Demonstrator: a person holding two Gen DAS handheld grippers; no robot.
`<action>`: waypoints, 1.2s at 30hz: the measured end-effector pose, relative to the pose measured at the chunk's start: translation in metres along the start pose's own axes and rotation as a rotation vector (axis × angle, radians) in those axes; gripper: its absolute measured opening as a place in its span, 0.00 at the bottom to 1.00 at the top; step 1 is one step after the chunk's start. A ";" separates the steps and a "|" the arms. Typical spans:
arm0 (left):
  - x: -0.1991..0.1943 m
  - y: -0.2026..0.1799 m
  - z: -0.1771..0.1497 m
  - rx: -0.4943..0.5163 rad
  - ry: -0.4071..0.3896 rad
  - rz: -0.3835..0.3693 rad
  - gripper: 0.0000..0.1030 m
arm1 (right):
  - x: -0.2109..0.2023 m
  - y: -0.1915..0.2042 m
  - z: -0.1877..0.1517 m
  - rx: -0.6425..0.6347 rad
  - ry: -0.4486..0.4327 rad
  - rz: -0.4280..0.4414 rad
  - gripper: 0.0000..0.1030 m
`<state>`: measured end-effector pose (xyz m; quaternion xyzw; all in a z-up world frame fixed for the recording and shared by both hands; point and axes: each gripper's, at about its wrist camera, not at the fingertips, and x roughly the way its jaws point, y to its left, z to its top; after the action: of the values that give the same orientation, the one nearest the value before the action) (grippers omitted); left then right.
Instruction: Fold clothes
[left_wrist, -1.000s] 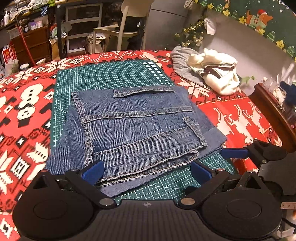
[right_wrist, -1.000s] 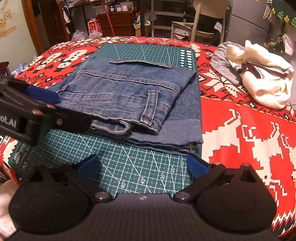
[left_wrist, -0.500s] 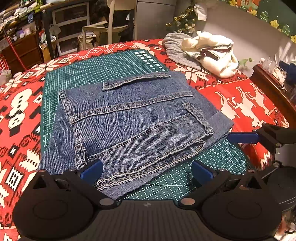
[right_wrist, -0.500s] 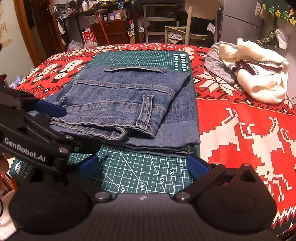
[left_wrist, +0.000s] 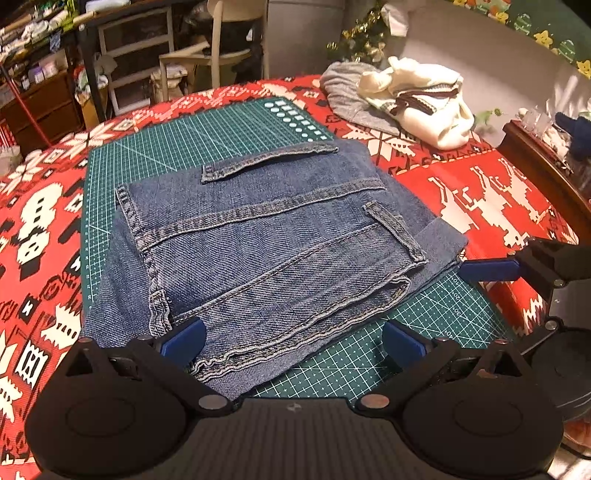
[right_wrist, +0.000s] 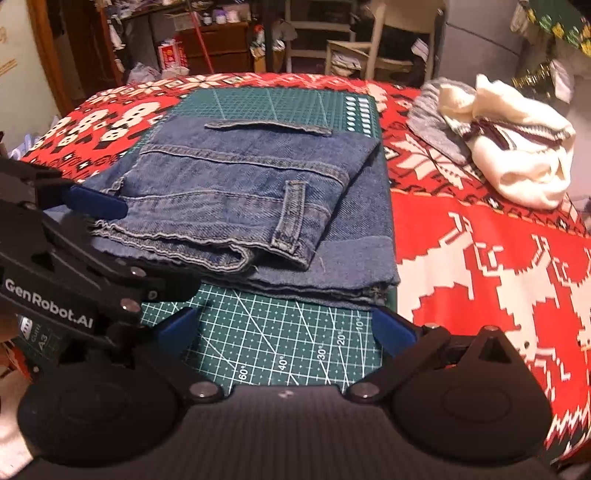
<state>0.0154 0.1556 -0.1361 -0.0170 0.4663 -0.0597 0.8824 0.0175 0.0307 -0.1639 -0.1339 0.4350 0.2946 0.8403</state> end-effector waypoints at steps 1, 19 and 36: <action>-0.001 0.001 0.001 -0.010 0.003 -0.009 1.00 | -0.002 -0.001 0.001 0.013 0.006 0.002 0.97; -0.056 0.026 0.007 -0.257 -0.108 -0.188 0.26 | -0.064 -0.020 0.025 0.160 -0.117 0.031 0.25; -0.005 0.067 0.035 -0.326 -0.103 -0.160 0.03 | 0.010 -0.019 0.082 0.159 -0.116 0.133 0.00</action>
<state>0.0477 0.2220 -0.1182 -0.2001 0.4214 -0.0525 0.8830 0.0866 0.0591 -0.1247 -0.0203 0.4158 0.3215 0.8505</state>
